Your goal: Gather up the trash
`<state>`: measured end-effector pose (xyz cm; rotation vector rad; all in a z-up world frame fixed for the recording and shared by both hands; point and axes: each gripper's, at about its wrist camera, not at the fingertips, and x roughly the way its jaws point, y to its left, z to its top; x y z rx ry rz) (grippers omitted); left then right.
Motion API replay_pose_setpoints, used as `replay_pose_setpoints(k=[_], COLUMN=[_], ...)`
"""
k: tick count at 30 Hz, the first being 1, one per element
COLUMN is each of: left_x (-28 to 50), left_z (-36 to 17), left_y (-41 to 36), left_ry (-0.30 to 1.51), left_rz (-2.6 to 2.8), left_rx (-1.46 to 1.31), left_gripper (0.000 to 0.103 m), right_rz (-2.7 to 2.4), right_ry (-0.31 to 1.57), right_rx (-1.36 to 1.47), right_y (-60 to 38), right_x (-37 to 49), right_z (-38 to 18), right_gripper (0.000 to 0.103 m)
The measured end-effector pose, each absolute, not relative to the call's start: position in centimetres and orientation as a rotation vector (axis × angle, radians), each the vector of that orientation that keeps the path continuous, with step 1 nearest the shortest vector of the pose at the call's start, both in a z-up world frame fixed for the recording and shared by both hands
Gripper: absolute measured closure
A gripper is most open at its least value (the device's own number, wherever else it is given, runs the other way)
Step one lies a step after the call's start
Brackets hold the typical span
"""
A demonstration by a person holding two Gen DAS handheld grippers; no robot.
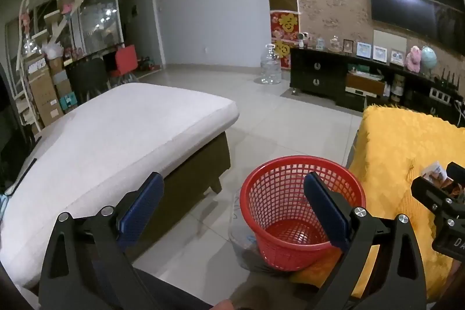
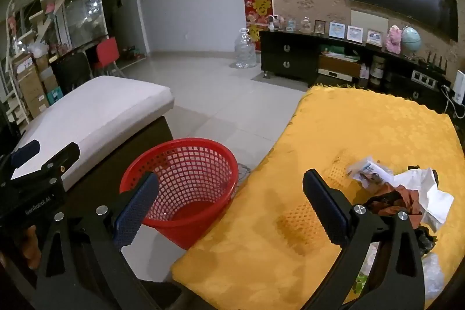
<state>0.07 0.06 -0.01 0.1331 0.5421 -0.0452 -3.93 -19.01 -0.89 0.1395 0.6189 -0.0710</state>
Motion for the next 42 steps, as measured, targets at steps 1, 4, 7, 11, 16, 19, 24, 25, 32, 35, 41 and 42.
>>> replay_pose_setpoints(k=[1, 4, 7, 11, 16, 19, 24, 25, 32, 35, 41, 42], left_x=[0.07, 0.08, 0.06, 0.06, 0.04, 0.03, 0.09, 0.07, 0.01, 0.02, 0.03, 0.02], left_z=[-0.01, -0.01, 0.03, 0.0, 0.0, 0.0, -0.38, -0.13, -0.27, -0.24, -0.24, -0.29], left_y=[0.08, 0.11, 0.17, 0.1, 0.12, 0.13, 0.19, 0.13, -0.29, -0.23, -0.13, -0.19], left_ry=[0.543, 0.543, 0.541, 0.541, 0.54, 0.541, 0.54, 0.541, 0.541, 0.541, 0.541, 0.541], left_rz=[-0.046, -0.05, -0.05, -0.048, -0.048, -0.052, -0.054, -0.054, -0.057, -0.057, -0.057, -0.058], left_rx=[0.128, 0.123, 0.121, 0.125, 0.123, 0.121, 0.118, 0.119, 0.116, 0.117, 0.115, 0.115], left_gripper=[0.01, 0.01, 0.01, 0.01, 0.01, 0.01, 0.01, 0.01, 0.01, 0.01, 0.01, 0.01], right_rz=[-0.072, -0.074, -0.077, -0.077, -0.076, -0.077, -0.077, -0.078, -0.079, -0.08, -0.079, -0.078], right_ry=[0.622, 0.623, 0.622, 0.617, 0.611, 0.612, 0.61, 0.611, 0.612, 0.61, 0.611, 0.611], right_rx=[0.136, 0.138, 0.141, 0.142, 0.144, 0.146, 0.143, 0.143, 0.146, 0.145, 0.145, 0.145], right_y=[-19.04, -19.16, -19.29, -19.68, -19.71, -19.66, -19.61, -19.63, -19.75, -19.72, -19.79, -19.78], right_x=[-3.92, -3.89, -3.83, -3.78, -4.08, -4.11, -4.1, -4.06, -4.0, -4.0, -4.0, -4.01], right_z=[-0.9, -0.94, -0.96, -0.39, -0.82, -0.82, -0.94, -0.97, -1.0, -1.06, -0.99, -0.98], right_gripper=[0.007, 0.007, 0.007, 0.007, 0.007, 0.007, 0.007, 0.007, 0.007, 0.007, 0.007, 0.007])
